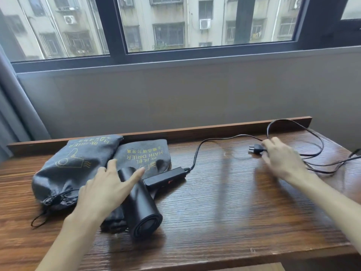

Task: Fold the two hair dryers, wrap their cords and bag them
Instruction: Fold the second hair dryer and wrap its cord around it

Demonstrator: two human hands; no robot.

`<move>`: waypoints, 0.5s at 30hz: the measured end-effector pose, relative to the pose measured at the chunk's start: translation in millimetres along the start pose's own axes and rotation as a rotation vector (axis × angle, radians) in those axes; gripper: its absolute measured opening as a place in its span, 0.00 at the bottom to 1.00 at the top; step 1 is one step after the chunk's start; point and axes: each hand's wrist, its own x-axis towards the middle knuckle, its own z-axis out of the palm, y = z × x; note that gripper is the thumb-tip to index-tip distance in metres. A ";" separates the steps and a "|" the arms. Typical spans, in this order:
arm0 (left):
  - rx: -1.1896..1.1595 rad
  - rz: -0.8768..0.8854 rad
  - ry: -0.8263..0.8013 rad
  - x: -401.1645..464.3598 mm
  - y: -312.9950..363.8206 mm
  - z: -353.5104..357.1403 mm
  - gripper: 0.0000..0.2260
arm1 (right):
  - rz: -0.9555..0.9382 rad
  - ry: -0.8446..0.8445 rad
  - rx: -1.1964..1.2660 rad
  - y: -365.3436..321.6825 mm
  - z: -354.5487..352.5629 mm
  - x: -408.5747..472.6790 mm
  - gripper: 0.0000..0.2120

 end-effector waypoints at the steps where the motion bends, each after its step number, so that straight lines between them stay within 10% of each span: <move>1: -0.043 -0.034 -0.040 -0.4 -4.0 -0.2 0.45 | -0.059 -0.019 0.069 -20.0 -1.7 -4.0 0.08; 6: -0.371 -0.111 -0.193 -2.9 -6.0 7.1 0.45 | -0.375 -0.200 0.349 -121.9 5.9 -26.0 0.13; 15: -0.577 -0.048 0.035 0.0 -5.7 16.4 0.42 | -0.635 -0.200 0.418 -190.2 7.9 -30.7 0.28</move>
